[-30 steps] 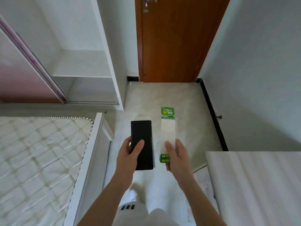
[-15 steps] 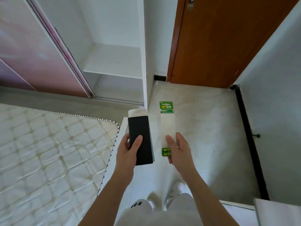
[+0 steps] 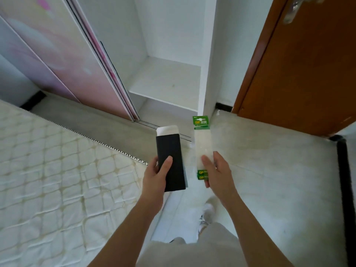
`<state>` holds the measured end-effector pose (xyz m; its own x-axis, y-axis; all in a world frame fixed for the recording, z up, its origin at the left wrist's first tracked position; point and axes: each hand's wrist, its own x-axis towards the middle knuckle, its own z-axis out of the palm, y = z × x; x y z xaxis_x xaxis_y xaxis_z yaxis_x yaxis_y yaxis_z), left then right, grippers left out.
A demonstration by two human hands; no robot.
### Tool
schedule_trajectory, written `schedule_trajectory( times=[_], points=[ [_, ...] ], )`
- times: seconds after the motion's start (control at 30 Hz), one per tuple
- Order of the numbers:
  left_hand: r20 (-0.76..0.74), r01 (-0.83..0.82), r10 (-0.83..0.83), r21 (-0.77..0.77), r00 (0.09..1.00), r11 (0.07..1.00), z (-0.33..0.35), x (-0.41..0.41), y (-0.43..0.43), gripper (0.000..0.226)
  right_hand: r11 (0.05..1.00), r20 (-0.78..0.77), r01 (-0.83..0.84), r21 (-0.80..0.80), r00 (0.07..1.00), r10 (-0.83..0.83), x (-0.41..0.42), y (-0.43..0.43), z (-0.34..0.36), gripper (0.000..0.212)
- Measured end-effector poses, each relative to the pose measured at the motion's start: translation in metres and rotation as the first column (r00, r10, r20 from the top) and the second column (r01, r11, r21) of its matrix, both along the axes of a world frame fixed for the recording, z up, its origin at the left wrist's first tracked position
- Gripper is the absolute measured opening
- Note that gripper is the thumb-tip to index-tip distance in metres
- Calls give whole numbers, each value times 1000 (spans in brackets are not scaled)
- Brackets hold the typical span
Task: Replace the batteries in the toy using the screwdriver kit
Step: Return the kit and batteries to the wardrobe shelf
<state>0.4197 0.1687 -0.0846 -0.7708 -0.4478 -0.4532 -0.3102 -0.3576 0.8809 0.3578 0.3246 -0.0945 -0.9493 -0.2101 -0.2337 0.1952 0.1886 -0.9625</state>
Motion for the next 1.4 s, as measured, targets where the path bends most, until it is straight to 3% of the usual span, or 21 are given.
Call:
schedule_trajectory(
  times=[0.27, 0.5, 0.63, 0.83, 0.97, 1.23, 1.4],
  points=[
    [-19, -151, 152, 36, 988, 988, 10, -133, 0, 40, 991, -6, -129, 22, 992, 129, -152, -8, 11, 19],
    [-15, -258, 259, 58, 966, 964, 6, -191, -15, 25, 965, 32, -260, 15, 965, 260, -217, -33, 3, 17],
    [-8, -316, 317, 51, 948, 947, 1, -216, -30, 33, 949, 31, -315, 23, 949, 314, -246, -50, -5, 9],
    [-1, -360, 360, 16, 933, 933, -12, -263, -65, 29, 924, 45, -377, 67, 926, 374, -297, -83, -16, 19],
    [-6, -383, 383, 8, 924, 924, -19, -299, -104, 27, 917, 43, -394, 61, 919, 392, -337, -121, -14, 14],
    [-16, -448, 449, 29, 894, 894, -18, -370, -205, 28, 852, -26, -482, 202, 867, 497, -424, -234, 4, 31],
    [-31, -479, 479, 12, 877, 878, -14, -398, -258, 24, 830, -6, -522, 197, 846, 534, -455, -293, 4, 34]
  ],
)
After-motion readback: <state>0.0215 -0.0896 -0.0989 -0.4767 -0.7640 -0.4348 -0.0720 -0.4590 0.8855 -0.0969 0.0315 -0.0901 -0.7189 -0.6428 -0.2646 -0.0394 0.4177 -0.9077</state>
